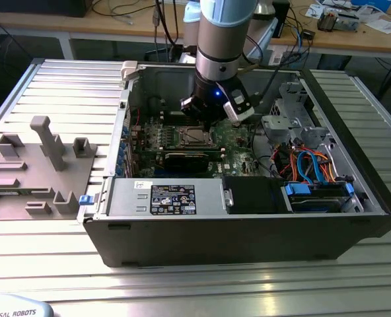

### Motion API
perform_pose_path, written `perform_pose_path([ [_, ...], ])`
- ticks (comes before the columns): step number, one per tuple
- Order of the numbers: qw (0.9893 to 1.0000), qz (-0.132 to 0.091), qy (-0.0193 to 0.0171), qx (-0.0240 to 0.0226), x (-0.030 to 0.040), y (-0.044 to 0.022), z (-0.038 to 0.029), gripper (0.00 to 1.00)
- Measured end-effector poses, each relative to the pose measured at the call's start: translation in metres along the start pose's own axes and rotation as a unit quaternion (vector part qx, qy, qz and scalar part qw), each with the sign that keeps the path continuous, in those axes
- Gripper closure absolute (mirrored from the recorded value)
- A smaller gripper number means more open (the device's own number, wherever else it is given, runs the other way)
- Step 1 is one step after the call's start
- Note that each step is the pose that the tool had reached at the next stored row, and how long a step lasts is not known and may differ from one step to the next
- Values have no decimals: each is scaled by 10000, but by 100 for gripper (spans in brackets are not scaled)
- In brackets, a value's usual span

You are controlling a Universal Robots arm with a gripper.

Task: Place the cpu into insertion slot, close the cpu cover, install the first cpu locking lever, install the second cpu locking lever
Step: 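Install the second cpu locking lever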

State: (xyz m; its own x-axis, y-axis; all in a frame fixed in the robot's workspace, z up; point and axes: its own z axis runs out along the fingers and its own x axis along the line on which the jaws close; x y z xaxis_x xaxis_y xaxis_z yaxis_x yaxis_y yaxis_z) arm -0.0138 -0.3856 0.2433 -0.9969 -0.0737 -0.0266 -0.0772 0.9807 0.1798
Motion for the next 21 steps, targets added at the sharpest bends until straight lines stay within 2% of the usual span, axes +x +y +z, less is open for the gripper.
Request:
perform_pose_path([
  [1, 10000, 1, -4, -52, 7, -42, -6, 89],
  [2, 10000, 1, -6, -78, 23, -107, -16, 89],
  [9, 10000, 1, -9, -78, 143, -315, -39, 89],
  [12, 9999, 1, -11, -111, 215, -342, -33, 89],
  [16, 9999, 1, -15, -157, 318, -339, -14, 89],
  [21, 9998, 2, -16, -179, 427, -346, 64, 89],
])
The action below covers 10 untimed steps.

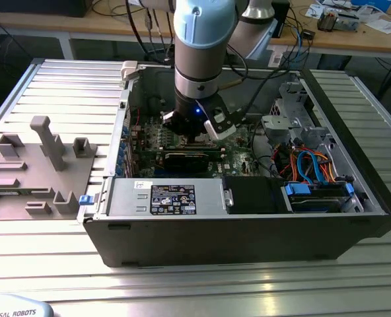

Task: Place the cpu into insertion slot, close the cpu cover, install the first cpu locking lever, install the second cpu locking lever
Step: 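Install the second cpu locking lever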

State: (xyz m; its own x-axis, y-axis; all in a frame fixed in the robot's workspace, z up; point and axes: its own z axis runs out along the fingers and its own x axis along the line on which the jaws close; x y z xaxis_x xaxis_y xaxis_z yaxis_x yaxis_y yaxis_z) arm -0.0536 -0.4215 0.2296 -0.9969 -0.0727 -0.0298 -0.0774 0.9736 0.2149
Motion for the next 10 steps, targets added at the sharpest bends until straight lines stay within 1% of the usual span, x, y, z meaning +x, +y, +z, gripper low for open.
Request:
perform_pose_path([
  [3, 10000, 0, 0, -3, 52, -10, 64, 89],
  [4, 10000, 0, 0, -5, 80, -12, 83, 89],
  [7, 10000, 0, -1, -16, 163, -13, 113, 89],
  [9, 10000, 0, -2, -24, 202, -13, 131, 89],
  [10, 10000, 0, -2, -26, 210, -13, 137, 89],
])
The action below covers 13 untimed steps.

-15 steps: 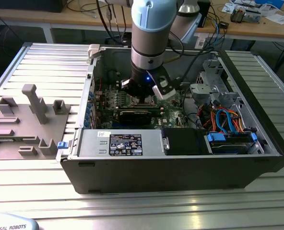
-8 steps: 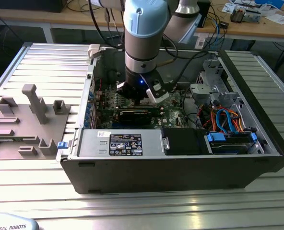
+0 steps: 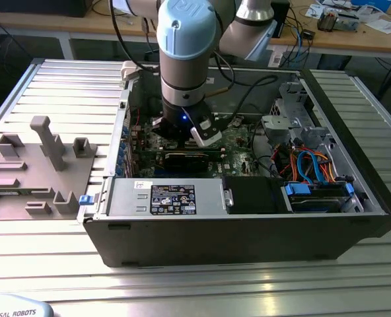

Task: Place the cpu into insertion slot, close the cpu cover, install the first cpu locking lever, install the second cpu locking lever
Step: 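Install the second cpu locking lever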

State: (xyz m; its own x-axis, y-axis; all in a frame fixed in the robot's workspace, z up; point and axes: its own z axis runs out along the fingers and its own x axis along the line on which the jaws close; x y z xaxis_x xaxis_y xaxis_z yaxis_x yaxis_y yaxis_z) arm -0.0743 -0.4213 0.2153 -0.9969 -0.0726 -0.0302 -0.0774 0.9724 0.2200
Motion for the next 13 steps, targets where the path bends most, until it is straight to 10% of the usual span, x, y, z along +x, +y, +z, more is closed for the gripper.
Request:
perform_pose_path([
  [13, 10000, -3, -1, -29, 35, 30, 112, 89],
])
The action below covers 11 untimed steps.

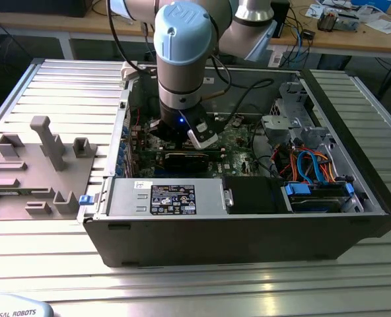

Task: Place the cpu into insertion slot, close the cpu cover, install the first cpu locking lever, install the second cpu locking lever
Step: 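Install the second cpu locking lever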

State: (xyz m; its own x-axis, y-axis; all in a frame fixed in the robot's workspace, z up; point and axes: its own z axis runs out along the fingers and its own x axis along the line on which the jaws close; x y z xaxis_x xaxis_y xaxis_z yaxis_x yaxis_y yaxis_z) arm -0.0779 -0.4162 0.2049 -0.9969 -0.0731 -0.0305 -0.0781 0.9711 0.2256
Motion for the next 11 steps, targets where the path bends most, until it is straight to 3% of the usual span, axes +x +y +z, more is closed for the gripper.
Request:
perform_pose_path([
  [6, 10000, -4, 0, -6, -4, 61, 46, 89],
  [11, 10000, -6, -1, -30, -3, 64, 80, 89],
])
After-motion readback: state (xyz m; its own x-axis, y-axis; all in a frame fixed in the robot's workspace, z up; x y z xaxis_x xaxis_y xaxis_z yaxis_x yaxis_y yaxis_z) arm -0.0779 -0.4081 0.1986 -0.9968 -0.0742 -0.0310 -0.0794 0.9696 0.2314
